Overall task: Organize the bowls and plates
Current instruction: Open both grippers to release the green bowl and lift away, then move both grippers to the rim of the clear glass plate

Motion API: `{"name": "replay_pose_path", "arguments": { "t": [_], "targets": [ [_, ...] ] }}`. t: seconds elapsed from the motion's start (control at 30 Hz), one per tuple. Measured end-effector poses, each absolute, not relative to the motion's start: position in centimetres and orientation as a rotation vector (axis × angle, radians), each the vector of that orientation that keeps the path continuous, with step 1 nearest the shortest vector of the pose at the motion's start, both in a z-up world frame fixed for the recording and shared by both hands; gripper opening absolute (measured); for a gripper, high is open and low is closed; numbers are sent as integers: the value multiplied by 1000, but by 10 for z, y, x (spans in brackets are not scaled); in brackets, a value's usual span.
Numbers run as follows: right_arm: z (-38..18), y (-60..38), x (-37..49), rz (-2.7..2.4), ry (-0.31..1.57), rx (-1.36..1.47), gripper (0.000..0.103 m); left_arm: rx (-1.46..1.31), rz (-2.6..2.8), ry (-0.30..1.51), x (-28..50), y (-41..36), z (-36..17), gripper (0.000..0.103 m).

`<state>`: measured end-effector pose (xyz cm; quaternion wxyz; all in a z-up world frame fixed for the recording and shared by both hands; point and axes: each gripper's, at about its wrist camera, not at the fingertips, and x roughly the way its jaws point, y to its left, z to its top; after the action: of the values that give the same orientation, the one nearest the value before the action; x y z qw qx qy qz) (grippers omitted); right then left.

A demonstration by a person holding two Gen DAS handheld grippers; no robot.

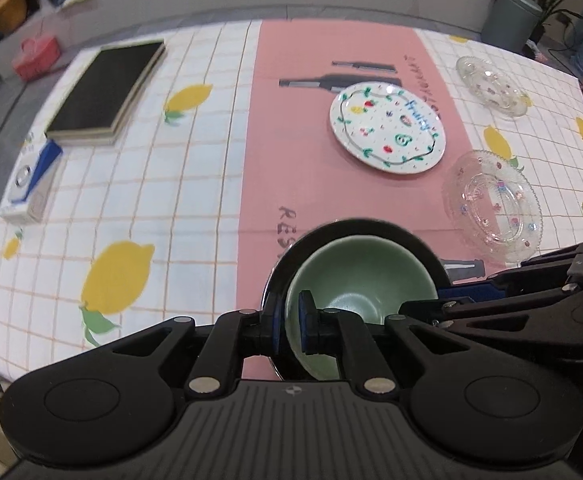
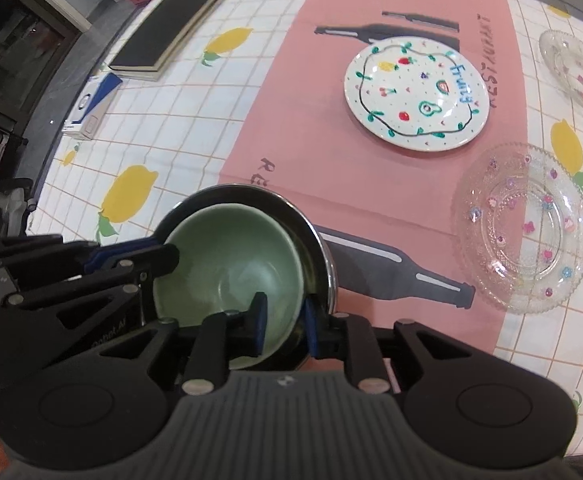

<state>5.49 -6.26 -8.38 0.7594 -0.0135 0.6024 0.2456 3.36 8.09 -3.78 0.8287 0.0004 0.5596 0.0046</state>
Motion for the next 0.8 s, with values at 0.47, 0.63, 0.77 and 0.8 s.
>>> {"name": "replay_pose_path", "arguments": {
  "t": [0.47,0.63,0.77,0.8],
  "targets": [
    [-23,-136,31,506,972,93,38,-157,-56,869,4,44,23,30],
    [-29,-182,34,436,946,184,38,-203,-119,816,4,13,36,30],
    [-38,-218,39,357,942,244,41,-246,-195,820,12,-17,38,30],
    [-41,-227,39,339,941,256,41,-256,-212,824,14,-25,38,30]
  ]
}}
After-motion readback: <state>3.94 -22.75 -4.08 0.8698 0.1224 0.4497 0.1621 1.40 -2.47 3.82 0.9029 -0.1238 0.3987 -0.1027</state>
